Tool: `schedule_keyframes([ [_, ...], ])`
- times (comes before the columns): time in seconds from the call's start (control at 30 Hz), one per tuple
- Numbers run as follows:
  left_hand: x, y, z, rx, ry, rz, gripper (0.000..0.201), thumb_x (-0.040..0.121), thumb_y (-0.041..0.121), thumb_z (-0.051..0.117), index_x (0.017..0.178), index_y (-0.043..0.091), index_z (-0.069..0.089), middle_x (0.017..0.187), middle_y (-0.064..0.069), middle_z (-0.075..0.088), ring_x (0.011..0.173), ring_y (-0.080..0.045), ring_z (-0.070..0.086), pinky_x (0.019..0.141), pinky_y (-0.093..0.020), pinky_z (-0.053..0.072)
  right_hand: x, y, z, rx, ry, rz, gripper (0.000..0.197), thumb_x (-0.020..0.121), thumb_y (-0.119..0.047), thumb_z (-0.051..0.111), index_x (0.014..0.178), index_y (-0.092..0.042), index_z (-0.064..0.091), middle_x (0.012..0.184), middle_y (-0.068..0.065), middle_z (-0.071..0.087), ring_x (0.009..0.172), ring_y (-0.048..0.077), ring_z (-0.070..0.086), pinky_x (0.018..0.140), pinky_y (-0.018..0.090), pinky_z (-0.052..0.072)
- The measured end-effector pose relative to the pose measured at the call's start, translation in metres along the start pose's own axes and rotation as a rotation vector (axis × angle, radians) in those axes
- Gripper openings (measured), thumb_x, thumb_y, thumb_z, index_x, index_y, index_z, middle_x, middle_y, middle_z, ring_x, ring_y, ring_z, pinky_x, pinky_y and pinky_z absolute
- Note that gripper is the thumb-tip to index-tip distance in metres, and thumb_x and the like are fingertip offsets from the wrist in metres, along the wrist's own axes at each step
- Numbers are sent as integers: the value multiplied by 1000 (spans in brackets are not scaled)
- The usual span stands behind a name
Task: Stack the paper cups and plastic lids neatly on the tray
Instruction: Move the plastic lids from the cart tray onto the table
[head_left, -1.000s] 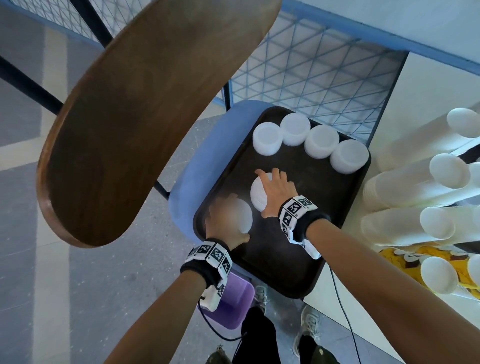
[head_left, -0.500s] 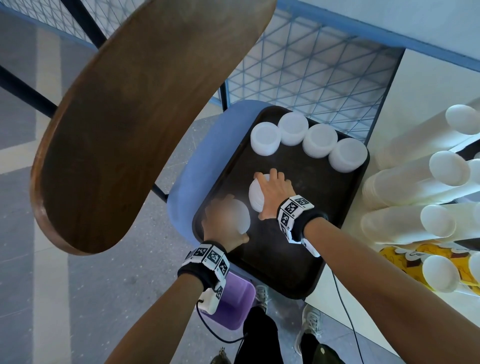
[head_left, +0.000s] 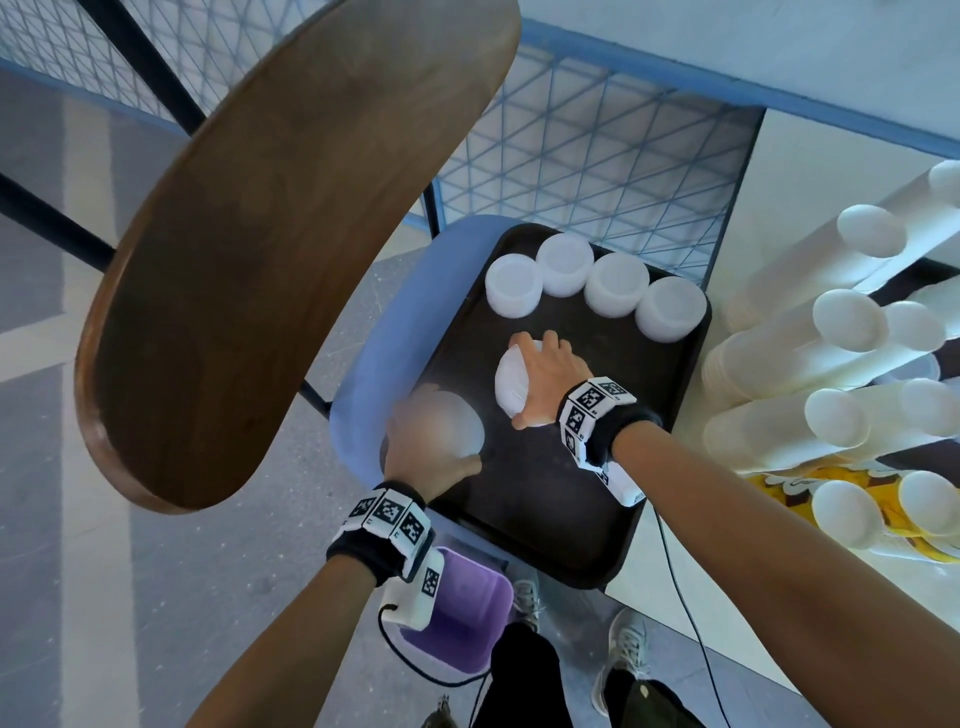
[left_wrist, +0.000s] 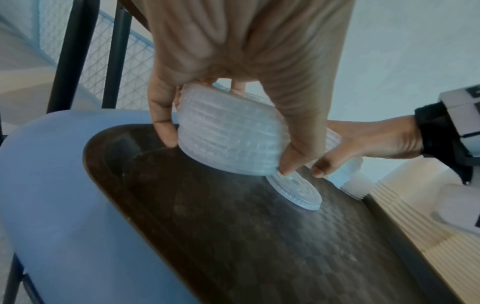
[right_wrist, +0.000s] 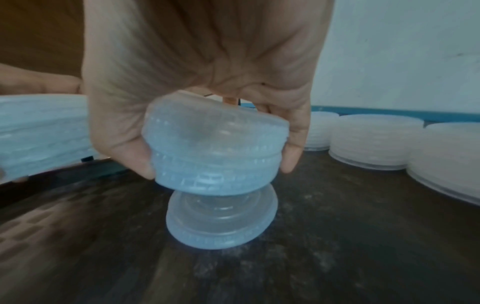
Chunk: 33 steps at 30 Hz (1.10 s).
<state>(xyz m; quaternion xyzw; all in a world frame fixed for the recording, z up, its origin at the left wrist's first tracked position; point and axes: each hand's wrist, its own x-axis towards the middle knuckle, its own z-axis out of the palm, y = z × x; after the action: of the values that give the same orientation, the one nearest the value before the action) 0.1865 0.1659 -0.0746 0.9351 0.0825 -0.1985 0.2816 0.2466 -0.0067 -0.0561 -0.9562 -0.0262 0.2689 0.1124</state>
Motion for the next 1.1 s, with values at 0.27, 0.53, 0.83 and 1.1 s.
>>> schedule_keyframes([
  [0.27, -5, 9, -3, 30, -25, 30, 103, 52, 26, 84, 135, 21, 22, 131, -12, 30, 120, -36, 34, 97, -46, 39, -19, 11, -1, -55, 15, -17, 101, 54, -35, 84, 135, -24, 24, 130, 13, 33, 118, 32, 40, 93, 44, 43],
  [0.53, -10, 8, 3, 58, -23, 17, 104, 53, 28, 84, 136, 21, 21, 132, -13, 30, 121, -37, 34, 98, -44, 38, -5, -2, 8, -132, 18, -53, 101, 56, -35, 83, 136, -23, 23, 130, 13, 32, 119, 32, 38, 95, 45, 42],
  [0.83, -8, -1, 3, 41, -22, 11, 104, 53, 29, 83, 137, 23, 21, 134, -12, 30, 121, -36, 34, 98, -44, 38, 7, -5, 14, -150, -26, -23, 104, 54, -35, 84, 137, -23, 23, 132, 12, 32, 121, 33, 36, 94, 47, 41],
  [1.1, -7, -3, 3, 33, -26, 15, 104, 52, 29, 84, 136, 23, 22, 134, -10, 30, 121, -35, 34, 98, -44, 38, 11, -1, 15, -107, -34, -20, 100, 55, -32, 84, 135, -24, 25, 129, 13, 34, 119, 33, 38, 89, 46, 44],
])
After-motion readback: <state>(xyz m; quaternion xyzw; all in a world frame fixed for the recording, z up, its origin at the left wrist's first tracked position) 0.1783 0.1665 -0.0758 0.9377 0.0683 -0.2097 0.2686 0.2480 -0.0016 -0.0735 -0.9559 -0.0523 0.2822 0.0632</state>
